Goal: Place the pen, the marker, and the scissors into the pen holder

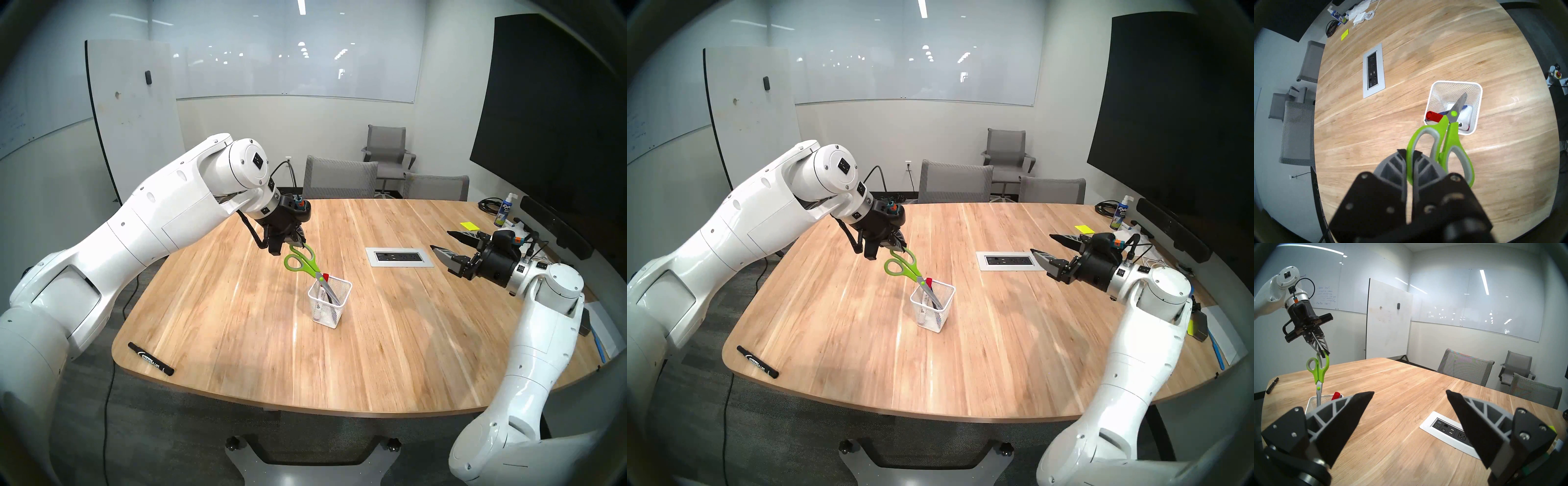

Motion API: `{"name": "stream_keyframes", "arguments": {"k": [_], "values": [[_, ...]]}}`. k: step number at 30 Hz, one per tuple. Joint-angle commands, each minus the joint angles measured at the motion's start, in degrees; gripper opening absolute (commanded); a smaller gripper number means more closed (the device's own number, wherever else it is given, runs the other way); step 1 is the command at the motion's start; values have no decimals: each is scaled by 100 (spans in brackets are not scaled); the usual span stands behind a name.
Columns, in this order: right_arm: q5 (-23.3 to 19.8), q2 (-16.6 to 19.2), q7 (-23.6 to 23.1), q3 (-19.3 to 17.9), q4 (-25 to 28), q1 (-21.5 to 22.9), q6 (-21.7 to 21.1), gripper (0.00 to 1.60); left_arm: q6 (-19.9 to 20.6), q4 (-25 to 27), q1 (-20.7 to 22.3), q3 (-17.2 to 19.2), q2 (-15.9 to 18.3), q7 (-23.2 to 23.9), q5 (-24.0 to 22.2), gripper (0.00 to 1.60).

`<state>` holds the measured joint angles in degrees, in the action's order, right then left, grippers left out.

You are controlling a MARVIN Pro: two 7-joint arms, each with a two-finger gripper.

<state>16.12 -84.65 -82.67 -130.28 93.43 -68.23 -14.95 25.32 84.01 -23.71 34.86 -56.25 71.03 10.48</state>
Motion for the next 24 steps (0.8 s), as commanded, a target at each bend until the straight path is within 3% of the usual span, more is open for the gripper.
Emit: {"name": "stream_keyframes", "arguments": {"k": [1,24], "values": [[-51,-9,-10,8,82,78,-6,160,-149,27,215,-79,-80,49,152,0],[-51,-10,-10,8,83,78,-6,160,-417,-260,166,-193,-293,-1,343,0]]}}
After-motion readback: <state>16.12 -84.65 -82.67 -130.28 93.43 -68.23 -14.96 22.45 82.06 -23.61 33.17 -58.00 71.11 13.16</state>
